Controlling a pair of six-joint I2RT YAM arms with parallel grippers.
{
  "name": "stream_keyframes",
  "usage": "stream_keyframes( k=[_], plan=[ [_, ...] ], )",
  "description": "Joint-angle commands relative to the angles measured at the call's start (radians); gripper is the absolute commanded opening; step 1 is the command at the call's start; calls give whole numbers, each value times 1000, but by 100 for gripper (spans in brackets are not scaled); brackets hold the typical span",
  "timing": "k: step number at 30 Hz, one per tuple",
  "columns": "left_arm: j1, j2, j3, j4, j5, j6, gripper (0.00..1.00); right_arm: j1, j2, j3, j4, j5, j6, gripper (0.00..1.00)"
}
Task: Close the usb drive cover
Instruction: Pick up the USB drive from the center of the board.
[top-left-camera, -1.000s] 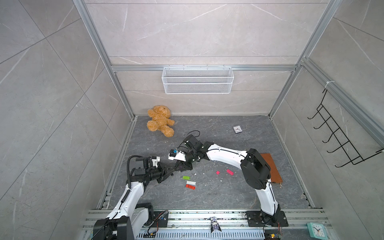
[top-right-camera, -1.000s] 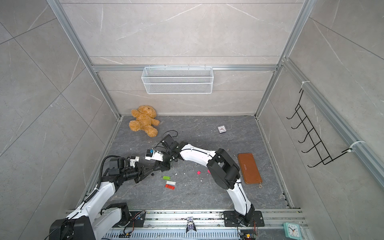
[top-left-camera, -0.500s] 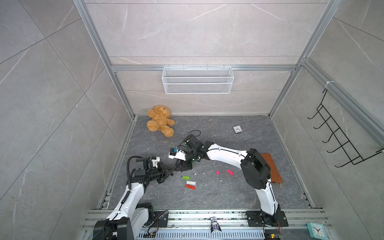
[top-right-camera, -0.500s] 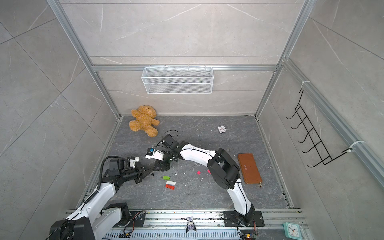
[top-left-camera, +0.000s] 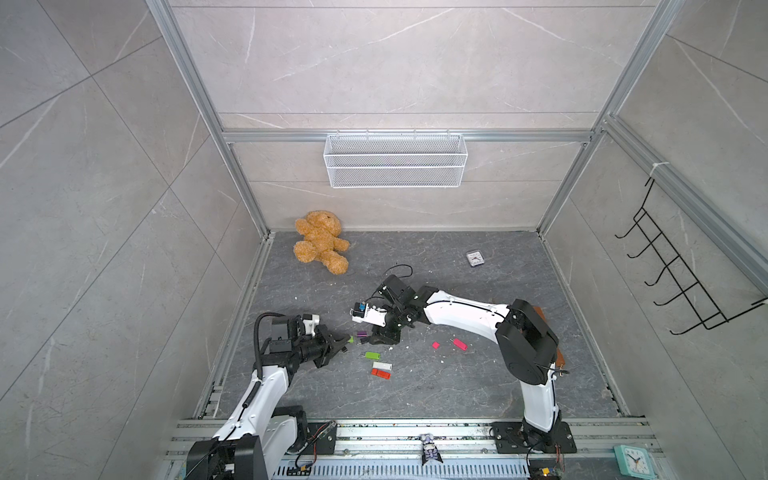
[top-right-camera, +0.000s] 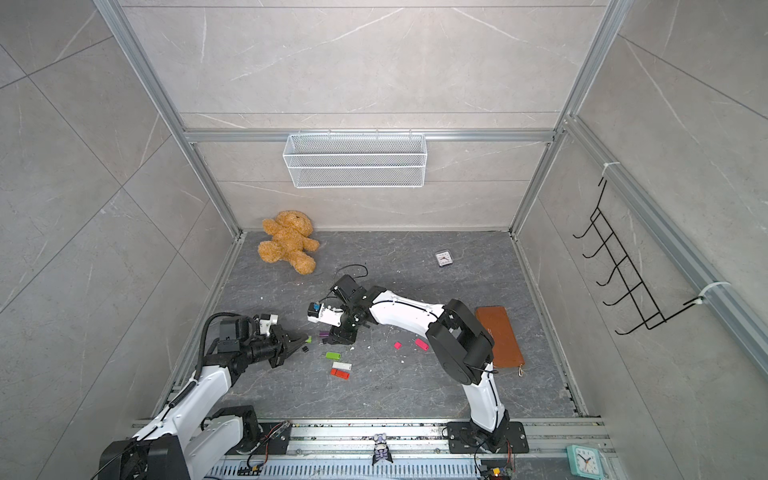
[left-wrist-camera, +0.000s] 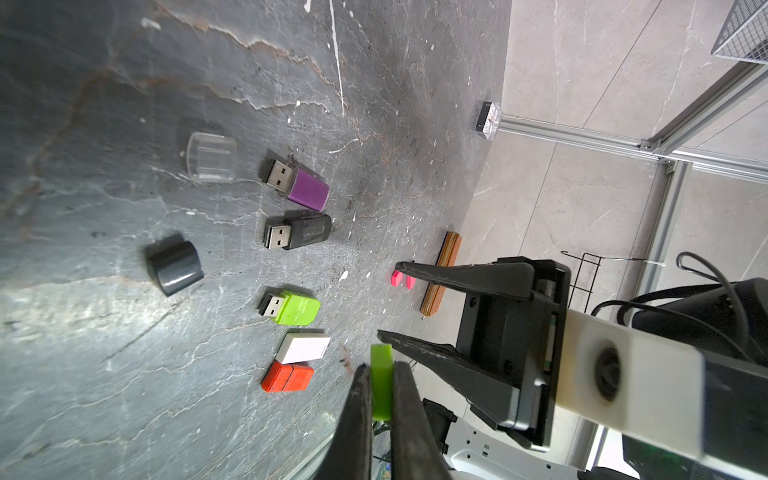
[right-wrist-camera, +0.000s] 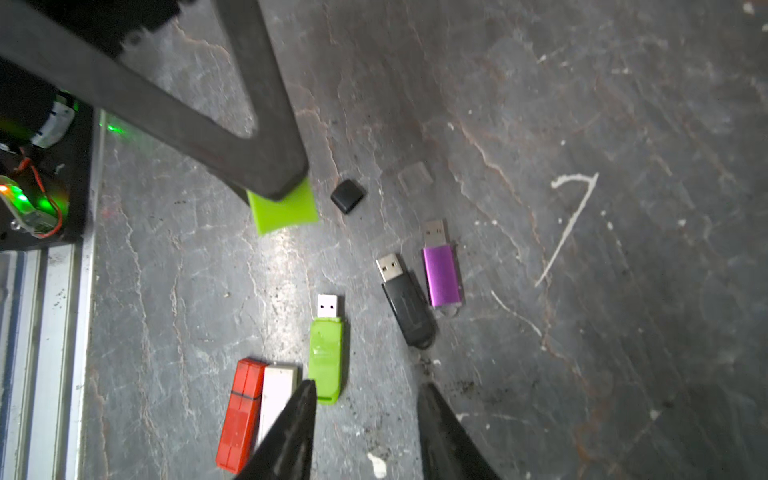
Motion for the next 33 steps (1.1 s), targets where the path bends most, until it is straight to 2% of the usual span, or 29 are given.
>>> stream_keyframes(
  k=[1,20,33],
  plan=[
    [-6,-12,0,-15,-10,11,0,25,14,23,-70,87,38,44],
    [-5,-21,-2,-29,-20,18,0,90,105,56,-77,111,76,45],
    [-6,-23,-1,-32,-19,19,0,108,166,91,-100,186,74,44]
  ],
)
